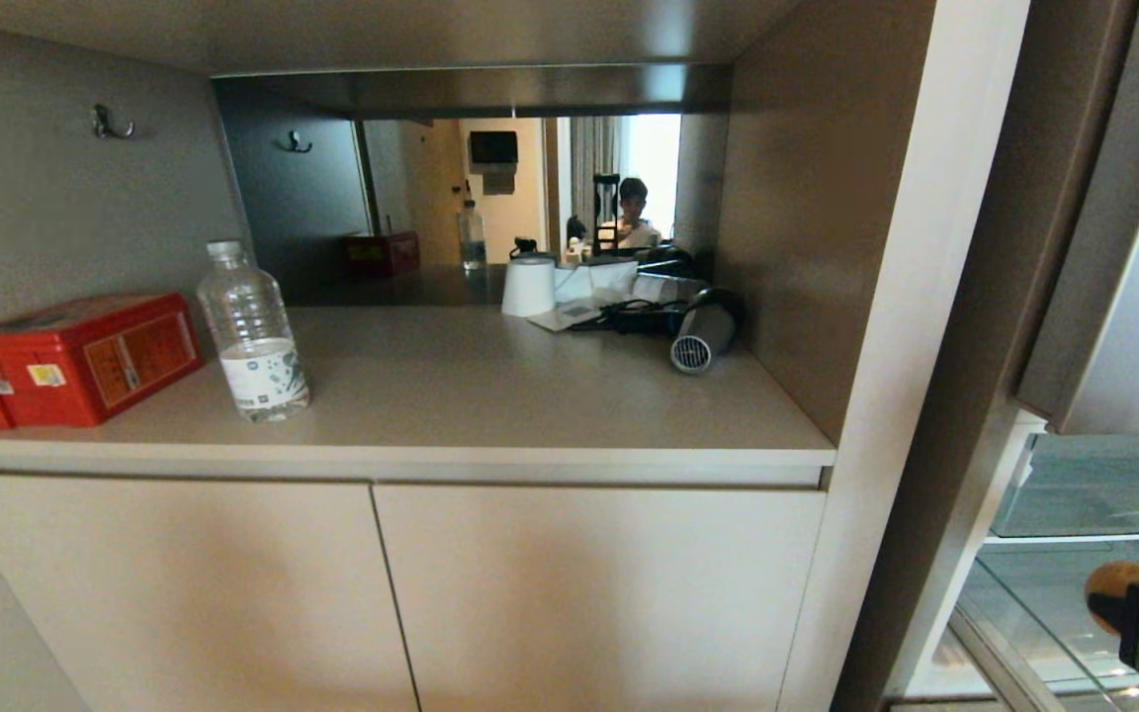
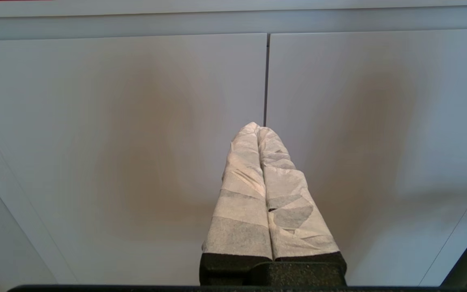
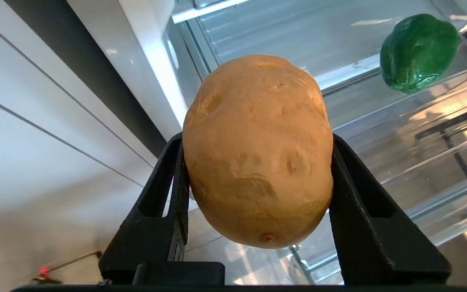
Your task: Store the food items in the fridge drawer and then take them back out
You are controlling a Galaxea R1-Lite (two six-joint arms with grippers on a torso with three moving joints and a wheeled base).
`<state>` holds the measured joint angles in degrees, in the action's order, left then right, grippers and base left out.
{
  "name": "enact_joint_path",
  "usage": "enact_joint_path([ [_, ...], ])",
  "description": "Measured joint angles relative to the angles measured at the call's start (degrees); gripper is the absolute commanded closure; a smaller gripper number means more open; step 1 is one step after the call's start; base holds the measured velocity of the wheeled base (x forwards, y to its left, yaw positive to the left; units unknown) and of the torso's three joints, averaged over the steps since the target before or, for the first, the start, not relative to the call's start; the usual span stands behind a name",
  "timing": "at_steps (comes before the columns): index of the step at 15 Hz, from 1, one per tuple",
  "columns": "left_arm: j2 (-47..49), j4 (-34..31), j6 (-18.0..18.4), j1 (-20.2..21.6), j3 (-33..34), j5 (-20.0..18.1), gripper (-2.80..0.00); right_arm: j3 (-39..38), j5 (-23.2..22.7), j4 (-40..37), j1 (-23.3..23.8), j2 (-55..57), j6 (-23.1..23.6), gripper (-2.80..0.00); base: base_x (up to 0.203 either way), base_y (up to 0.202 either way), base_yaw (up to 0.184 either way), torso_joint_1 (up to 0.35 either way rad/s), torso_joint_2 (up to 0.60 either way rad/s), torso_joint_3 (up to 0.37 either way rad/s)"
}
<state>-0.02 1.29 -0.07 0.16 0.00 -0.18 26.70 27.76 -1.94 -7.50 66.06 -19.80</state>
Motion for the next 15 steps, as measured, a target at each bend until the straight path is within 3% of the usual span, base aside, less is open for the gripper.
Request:
enact_joint_path([
  [10,0.0,0.0,0.0,0.0,0.0,0.0,0.0,-2.0,-0.2,1.9,0.3,-0.7,0.9,0.0,0.0,0.0,0.0,0.0,0.0,0.0],
  [15,0.0,0.0,0.0,0.0,0.0,0.0,0.0,-2.2,-0.2,1.9,0.3,-2.2,2.9,0.0,0.002,0.005,-0.145,0.003,0.0,0.002],
])
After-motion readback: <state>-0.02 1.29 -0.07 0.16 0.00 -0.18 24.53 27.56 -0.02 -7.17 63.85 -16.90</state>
